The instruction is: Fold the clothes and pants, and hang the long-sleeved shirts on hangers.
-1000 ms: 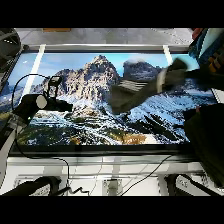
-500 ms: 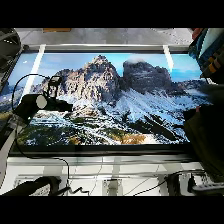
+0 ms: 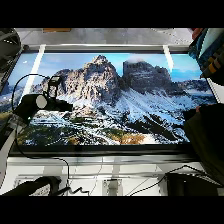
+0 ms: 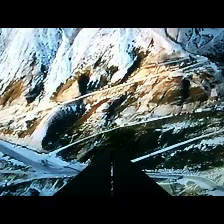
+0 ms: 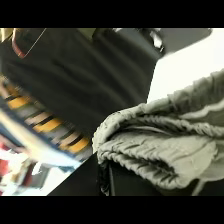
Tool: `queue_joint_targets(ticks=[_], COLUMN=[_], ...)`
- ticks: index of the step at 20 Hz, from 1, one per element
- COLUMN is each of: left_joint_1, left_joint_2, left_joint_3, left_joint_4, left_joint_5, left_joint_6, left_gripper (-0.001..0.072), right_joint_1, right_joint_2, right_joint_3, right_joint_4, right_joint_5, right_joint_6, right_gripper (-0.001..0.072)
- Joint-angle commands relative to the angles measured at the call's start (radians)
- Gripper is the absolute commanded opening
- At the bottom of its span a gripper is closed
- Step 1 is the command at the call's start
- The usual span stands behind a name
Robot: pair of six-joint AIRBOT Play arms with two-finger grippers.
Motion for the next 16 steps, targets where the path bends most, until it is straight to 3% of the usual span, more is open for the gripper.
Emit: queue_joint_targets(ticks=[1,4,8,9,11,12,16], left_joint_1=[-0.002,-0.002,-0.002,-0.002,-0.002,-0.002,-0.002], left_joint_2=[0.001,0.001,0.001,0.001,0.001,0.001,0.000], left_joint_3=[0.000,0.000,0.000,0.000,0.000,0.000,0.000], left_joint_4=[-0.042,-0.042,-0.043,-0.043,-0.043,-0.043,-0.043], left_joint_5=[0.000,0.000,-0.001,-0.001,-0.001,0.000,0.000], left_joint_6=[0.000,0.000,0.000,0.000,0.000,0.000,0.000], left_gripper=[0.0005,0.0005,0.0005,0.0005,0.0005,0.0005,0.0005], right_joint_1=[-0.011,-0.011,-0.011,-0.011,-0.011,-0.011,-0.011], right_joint_2=[0.039,0.061,0.076,0.076,0.076,0.076,0.076], right_joint_3=[0.006,0.008,0.008,0.008,0.008,0.008,0.008], right_joint_4=[0.143,0.283,0.313,0.318,0.356,0.375,0.427], right_joint_5=[0.084,0.122,0.122,0.127,0.127,0.127,0.123], right_joint_6=[0.074,0.112,0.188,0.198,0.198,0.198,0.198], right_gripper=[0.0014,0.0014,0.0031,0.0130,0.0517,0.0616,0.0624])
